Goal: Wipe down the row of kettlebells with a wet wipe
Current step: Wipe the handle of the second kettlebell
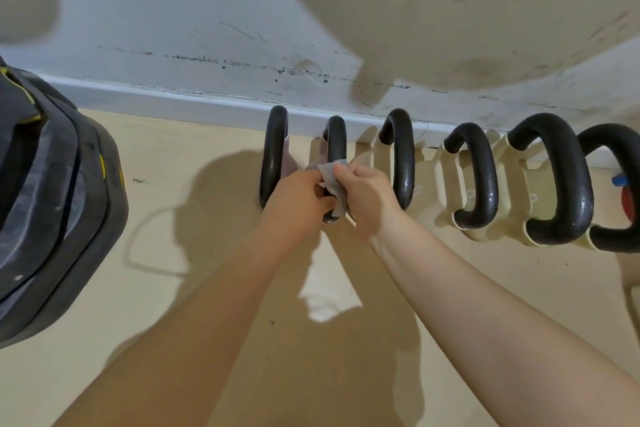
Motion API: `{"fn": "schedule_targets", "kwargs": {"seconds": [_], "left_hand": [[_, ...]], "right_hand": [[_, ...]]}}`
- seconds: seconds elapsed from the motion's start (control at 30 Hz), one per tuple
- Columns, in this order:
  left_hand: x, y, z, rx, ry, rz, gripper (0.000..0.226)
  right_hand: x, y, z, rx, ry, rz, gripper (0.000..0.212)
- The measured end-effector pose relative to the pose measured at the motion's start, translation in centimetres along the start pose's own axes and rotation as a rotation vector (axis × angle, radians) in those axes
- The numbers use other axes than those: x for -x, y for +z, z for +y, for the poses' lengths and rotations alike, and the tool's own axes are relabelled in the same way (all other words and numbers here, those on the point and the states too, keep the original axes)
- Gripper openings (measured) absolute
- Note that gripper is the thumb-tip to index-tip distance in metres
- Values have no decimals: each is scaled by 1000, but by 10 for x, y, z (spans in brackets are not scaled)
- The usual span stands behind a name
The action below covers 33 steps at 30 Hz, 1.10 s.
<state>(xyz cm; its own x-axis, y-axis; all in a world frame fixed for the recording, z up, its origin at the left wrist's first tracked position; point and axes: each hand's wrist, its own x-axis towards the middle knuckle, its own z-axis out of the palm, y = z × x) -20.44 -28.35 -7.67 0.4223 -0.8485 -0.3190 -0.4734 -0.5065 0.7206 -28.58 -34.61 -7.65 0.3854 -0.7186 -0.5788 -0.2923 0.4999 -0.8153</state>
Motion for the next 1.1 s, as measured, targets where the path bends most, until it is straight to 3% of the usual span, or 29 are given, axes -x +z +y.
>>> {"fn": "schedule_targets", "kwargs": {"seconds": [0.1,0.23,0.33,0.47,0.6,0.7,0.77,0.87,0.93,1.03,1.1], "left_hand": [[-2,1,-2,0,1,-23,17],[-2,4,-6,-10,-2,-8,9],[-2,5,-5,-45,9,-7,13],[-3,4,-5,-15,-16,-31,12],[1,0,-10,317,-133,-65,23],[-2,1,-7,435,-153,-34,10],[-8,5,-5,364,-135,-15,16],[-14,6,-4,245,-114,-40,24],[-14,5,-7,244,-108,-44,25],[-13,7,-11,297,-120,-28,26],[-11,10,-13,325,-143,-21,23]], "right_hand": [[-18,10,-8,-26,-16,58,32],[-33,25,1,199,-83,176,12],[-22,16,14,232,-207,44,8],[-52,19,-2,372,-383,-48,29],[-67,22,-7,473,-403,-80,36],[-65,11,2,534,-447,-165,47],[-72,5,-5,490,-424,-217,42],[-90,5,-23,485,-359,-150,21],[-95,8,-37,837,-485,-208,26],[-95,1,-52,1543,-765,-457,29],[-95,-5,-61,1737,-801,-527,29]]}}
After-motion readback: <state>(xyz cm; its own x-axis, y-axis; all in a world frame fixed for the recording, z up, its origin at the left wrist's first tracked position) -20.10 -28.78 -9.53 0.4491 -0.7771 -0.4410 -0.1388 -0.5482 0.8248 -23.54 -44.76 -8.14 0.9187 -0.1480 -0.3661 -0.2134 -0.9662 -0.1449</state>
